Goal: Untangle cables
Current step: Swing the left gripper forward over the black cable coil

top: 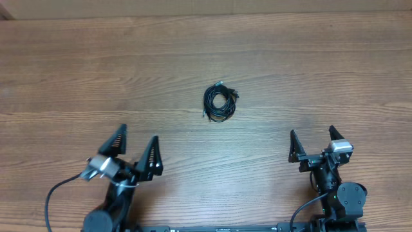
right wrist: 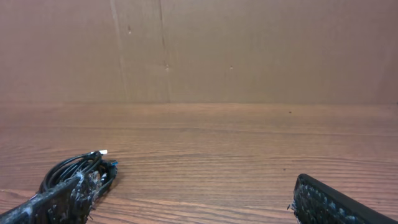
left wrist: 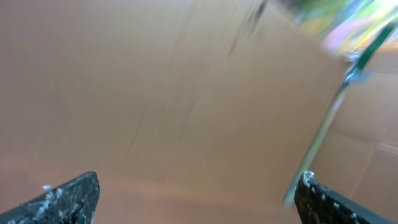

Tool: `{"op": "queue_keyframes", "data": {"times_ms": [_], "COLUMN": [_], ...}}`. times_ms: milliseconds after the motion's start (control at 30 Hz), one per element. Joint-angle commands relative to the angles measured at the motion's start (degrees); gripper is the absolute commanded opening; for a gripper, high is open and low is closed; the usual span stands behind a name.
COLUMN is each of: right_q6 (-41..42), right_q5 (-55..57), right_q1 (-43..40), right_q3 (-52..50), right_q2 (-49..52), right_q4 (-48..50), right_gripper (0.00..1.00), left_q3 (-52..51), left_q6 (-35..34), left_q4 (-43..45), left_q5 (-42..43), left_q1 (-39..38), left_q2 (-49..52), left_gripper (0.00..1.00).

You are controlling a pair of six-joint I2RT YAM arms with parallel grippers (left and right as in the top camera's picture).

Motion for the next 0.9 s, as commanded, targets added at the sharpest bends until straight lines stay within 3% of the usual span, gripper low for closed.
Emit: {"op": "queue_keyframes", "data": {"times_ms": [0, 33, 167, 233, 500, 600, 767, 867], "right_q6": [-0.3, -0.3, -0.3, -0.3, -0.3, -0.3, -0.3, -0.3], "right_q5": [0.5, 0.5, 0.5, 0.5, 0.5, 0.5, 0.5, 0.5], "right_q1": [-0.1, -0.1, -0.1, -0.1, -0.1, -0.1, -0.1, -0.1], "right_q3": [-0.6, -0.6, -0.6, -0.6, -0.6, -0.6, -0.6, -0.6], "right_q2": [-0.6, -0.6, -0.6, -0.6, -0.6, -0.6, -0.6, -0.6], "right_q4": [0.2, 0.2, 0.2, 0.2, 0.2, 0.2, 0.2, 0.2], "right_gripper": [1.0, 1.0, 1.0, 1.0, 1.0, 1.0, 1.0, 1.0], "left_q3": [6.0, 9.0, 30.9, 41.5, 91.9, 110.1, 124.0, 124.2], "left_q6": [-4.8, -3.7, 12.0, 15.4, 17.7, 19.6, 19.8, 19.8], "left_q4": [3.8, 2.1, -13.2, -22.7, -72.5, -91.5, -103.7, -106.1], "left_q5": [-4.9, -6.6, -2.7, -2.8, -1.9, 4.6, 26.7, 28.0], "left_q1": [0.4, 0.4, 0.3, 0.3, 0.3, 0.3, 0.2, -2.1], "left_q2": [-0.2, 0.5, 11.0, 17.4, 52.9, 67.3, 83.7, 89.5], "left_gripper": [1.0, 1.0, 1.0, 1.0, 1.0, 0.99, 1.0, 1.0]}}
